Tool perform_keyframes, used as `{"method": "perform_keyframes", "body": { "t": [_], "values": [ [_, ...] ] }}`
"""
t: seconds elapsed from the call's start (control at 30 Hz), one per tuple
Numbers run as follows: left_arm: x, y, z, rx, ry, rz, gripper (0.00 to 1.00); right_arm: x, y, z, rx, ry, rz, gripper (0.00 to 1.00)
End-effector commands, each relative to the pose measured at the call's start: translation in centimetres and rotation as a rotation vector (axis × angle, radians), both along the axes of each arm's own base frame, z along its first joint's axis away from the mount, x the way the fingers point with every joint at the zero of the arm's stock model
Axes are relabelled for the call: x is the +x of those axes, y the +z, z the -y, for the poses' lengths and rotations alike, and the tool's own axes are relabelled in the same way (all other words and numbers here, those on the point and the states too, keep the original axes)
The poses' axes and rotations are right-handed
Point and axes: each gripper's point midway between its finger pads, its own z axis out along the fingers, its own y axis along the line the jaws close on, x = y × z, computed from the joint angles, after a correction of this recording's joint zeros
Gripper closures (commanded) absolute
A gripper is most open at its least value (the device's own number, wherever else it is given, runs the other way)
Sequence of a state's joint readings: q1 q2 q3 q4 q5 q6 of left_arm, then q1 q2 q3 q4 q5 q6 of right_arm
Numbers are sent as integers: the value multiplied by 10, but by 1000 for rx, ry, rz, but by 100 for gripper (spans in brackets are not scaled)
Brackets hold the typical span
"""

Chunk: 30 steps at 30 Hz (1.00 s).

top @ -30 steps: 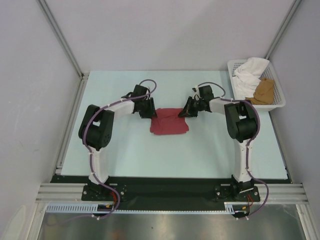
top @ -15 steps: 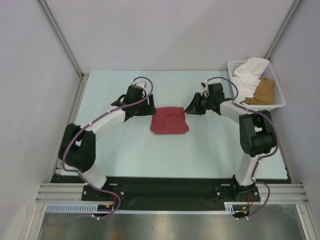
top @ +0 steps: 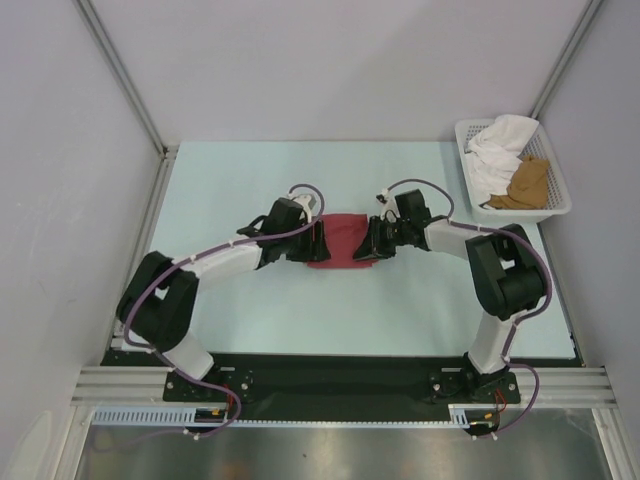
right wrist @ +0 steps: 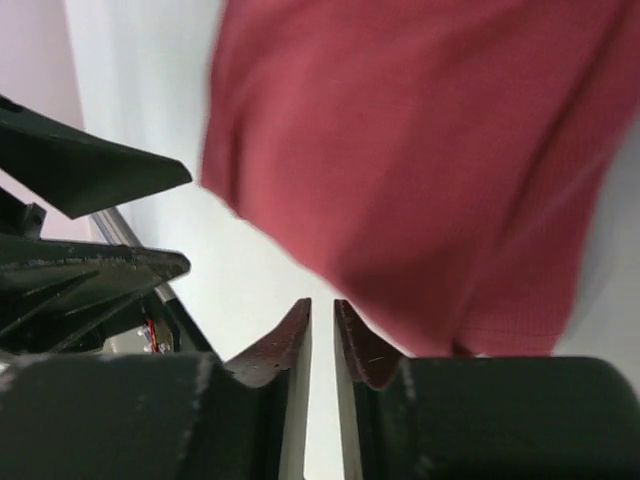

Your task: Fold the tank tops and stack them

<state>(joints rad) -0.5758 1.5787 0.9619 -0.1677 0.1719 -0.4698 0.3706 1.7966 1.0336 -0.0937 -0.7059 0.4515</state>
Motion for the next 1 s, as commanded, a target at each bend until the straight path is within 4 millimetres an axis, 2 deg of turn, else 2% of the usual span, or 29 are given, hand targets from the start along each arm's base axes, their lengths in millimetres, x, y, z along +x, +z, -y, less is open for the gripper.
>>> {"method": "perform_keyframes", "body": {
  "t": [0.0,0.03,0.13,0.17,0.27,0.37,0.4,0.43,0.5,0.53,0.57,0.6,0.73,0.8,0.9,0.97],
  "values": [
    [9,-28,-7,35,57,-45,38,8,-31,15,-32,-48,-54,82],
    [12,-45,-19,74,95,-75,40,10,-44,27,-43,-81,-83,85],
    [17,-75,-60,210,229,-90,45,11,-53,44,-59,-135,-107,89],
    [16,-82,-72,246,257,-91,46,15,-52,51,-78,-158,-94,90],
    [14,-87,-85,273,282,-103,48,19,-51,63,-151,-189,-67,90],
    [17,-71,-81,230,272,-56,44,23,-45,68,-182,-212,-36,88],
    [12,-70,-81,222,264,-57,40,24,-39,69,-182,-215,-21,87],
    [13,-58,-78,201,260,-28,37,23,-37,70,-184,-215,-14,83],
    [9,-50,-79,198,252,-9,32,24,-29,71,-199,-222,15,80],
    [8,-41,-78,186,249,14,29,24,-28,75,-222,-230,27,73],
    [5,-40,-80,185,244,14,27,24,-25,75,-229,-229,41,68],
    [3,-32,-77,163,229,30,25,23,-20,74,-236,-229,60,57],
    [-3,-20,-72,121,201,48,16,21,-12,71,-248,-216,97,44],
    [-4,-14,-66,88,185,53,14,22,-10,66,-238,-205,104,44],
    [3,-5,-60,71,184,63,14,20,-10,53,-225,-171,101,48],
    [5,-9,-59,84,185,41,16,19,-12,44,-226,-145,100,49]
  ]
}}
